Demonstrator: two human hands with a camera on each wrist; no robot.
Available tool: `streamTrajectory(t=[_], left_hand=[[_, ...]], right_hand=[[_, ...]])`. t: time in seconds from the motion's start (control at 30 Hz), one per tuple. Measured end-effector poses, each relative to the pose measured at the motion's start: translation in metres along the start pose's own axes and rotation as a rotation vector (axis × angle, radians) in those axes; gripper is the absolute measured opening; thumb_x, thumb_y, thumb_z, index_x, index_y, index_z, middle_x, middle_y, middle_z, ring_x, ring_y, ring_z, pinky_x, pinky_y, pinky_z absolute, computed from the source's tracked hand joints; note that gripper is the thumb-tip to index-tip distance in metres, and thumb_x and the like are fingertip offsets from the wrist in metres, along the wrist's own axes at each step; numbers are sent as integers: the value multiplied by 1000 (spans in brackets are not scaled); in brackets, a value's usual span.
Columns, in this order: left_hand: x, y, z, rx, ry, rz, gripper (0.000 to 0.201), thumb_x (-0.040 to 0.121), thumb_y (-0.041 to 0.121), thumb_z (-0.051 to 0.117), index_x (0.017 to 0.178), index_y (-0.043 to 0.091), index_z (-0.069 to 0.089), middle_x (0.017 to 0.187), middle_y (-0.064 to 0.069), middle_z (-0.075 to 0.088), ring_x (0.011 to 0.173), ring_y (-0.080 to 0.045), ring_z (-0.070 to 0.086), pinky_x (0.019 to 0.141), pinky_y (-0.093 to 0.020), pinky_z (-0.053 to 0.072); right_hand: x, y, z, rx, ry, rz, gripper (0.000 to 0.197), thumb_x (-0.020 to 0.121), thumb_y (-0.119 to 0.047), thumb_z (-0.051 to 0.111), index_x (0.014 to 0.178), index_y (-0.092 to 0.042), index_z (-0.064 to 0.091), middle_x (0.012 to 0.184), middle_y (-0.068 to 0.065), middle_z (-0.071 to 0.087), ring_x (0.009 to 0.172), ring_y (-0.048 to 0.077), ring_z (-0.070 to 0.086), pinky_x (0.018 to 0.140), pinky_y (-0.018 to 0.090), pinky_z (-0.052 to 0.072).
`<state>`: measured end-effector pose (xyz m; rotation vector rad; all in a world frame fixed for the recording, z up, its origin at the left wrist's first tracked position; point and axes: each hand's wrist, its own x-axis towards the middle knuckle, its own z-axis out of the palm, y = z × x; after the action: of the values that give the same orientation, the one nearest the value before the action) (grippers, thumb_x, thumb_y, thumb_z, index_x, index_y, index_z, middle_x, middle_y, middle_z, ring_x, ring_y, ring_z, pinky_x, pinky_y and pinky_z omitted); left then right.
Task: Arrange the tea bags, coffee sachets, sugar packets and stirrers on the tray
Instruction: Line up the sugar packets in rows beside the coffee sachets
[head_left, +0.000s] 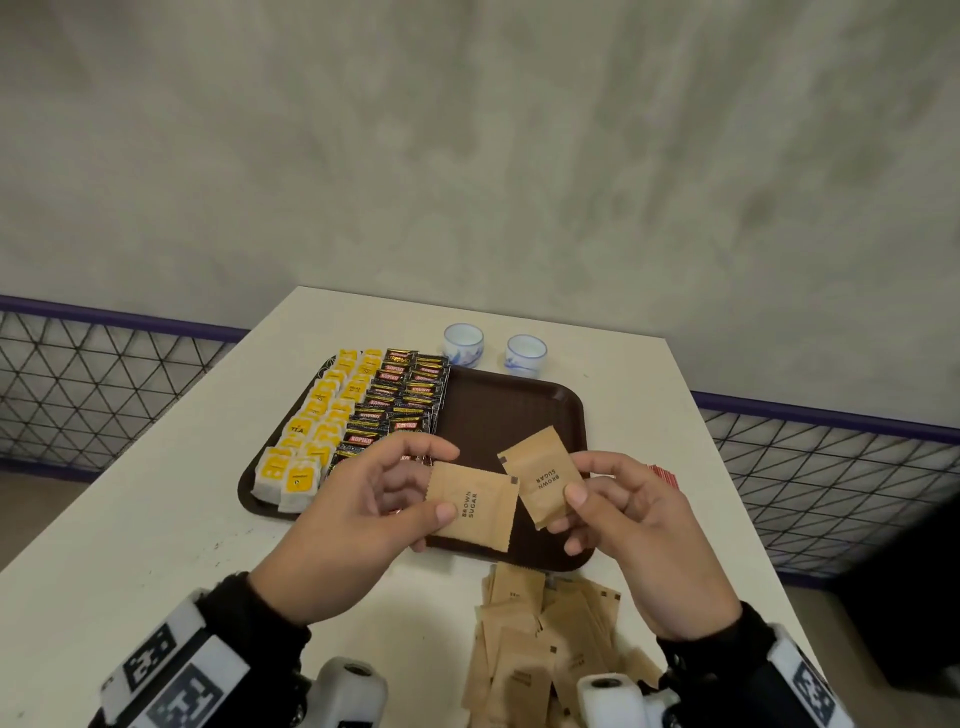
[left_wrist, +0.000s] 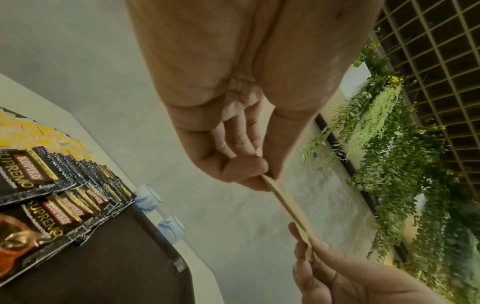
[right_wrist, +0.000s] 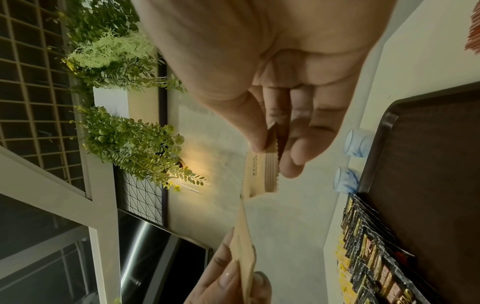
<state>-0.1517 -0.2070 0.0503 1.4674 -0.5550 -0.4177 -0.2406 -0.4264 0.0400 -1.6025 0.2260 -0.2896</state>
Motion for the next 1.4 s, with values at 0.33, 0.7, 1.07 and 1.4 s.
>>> streamTrajectory(t=[0.33,0.7,1.07,1.4], left_hand=[[12,5,-27,134,25,5,28,71,27,70,97,29,60,78,-8,70,76,-22,60,71,-35,47],[24,10,-38,196,-34,4,25,83,-1,66,93,22,62,80,-5,64,68,-12,62,58,-34,54],[30,21,-47,249,-110,81,32,85,1,63,93,32,70,92,5,70,86,-9,65,70,-16,51],[47,14,-35,145,-141,-48,40,74,3,76,107,21,63,94,-9,73,74,-20,62,81,-41,54]], right_hand=[[5,-3,21,47,3,21,26,92,-5,55,117,-12,60,101,11,74,82,30,72,68,35,57],[13,-11,32,-37,42,2,24,93,-4,55,110,-18,64,98,1,73,94,22,70,74,38,60],[37,-35,39,-181,-84,-106,31,93,2,55,113,-21,61,77,-8,63,66,10,61,58,30,50],[59,-47,58,-163,-189,-164,39,84,2,68,114,-22,59,77,2,71,63,9,60,55,20,46]])
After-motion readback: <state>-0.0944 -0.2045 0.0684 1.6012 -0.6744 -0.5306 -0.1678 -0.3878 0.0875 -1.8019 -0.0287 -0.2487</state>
